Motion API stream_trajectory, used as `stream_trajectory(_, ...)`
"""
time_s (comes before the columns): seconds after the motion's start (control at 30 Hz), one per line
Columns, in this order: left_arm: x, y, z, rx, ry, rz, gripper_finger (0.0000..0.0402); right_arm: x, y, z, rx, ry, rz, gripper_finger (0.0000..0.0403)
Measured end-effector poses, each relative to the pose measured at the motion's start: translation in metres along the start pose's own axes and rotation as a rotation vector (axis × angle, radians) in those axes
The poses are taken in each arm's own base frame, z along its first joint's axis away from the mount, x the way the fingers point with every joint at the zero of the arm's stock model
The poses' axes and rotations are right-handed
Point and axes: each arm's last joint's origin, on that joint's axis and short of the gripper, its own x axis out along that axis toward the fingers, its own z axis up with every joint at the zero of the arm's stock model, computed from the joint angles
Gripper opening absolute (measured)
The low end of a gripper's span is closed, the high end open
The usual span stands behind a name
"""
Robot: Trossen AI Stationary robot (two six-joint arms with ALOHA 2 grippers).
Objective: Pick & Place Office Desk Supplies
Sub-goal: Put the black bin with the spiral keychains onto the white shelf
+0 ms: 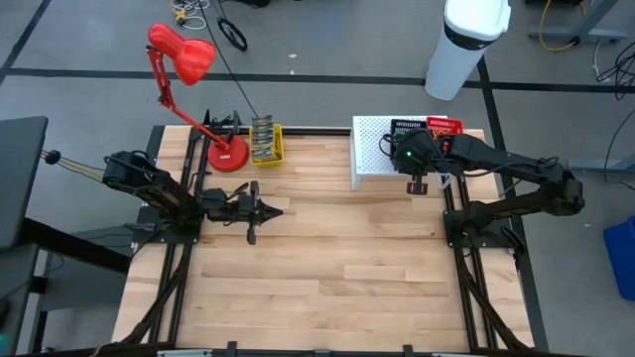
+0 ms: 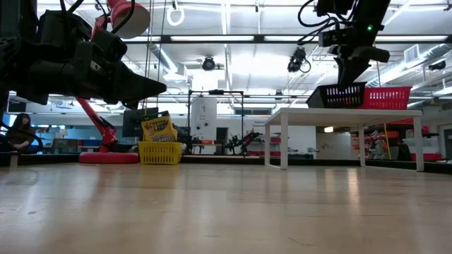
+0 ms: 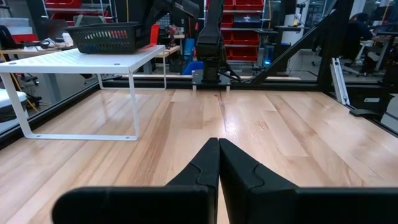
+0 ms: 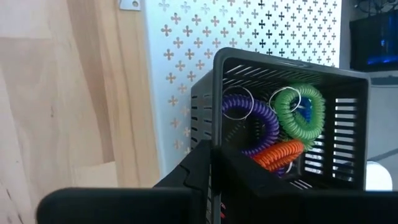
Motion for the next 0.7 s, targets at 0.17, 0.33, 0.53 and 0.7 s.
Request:
stream_trajectory(0.17,0.0,0.0,0.0,0.0,0.0,0.0,0.0011,0.0,0.0001,-0.0005,-0.001,0.005,0.0,0.0048)
stream_trajectory(0.33,0.0,0.0,0.0001,-0.001,0.0,0.0,0.0011,0.0,-0.0002,-0.0007,0.023,0.012,-0.014,0.0057)
stream_trajectory(0.53,0.0,0.0,0.0,-0.001,0.0,0.0,0.0011,0.0,-0.0006,-0.0009,0.046,0.018,-0.03,0.0096)
stream_trajectory(0.7,0.0,-0.0001,0.0,-0.001,0.0,0.0,0.0011,-0.0001,-0.001,-0.0009,0.051,0.022,-0.043,0.013)
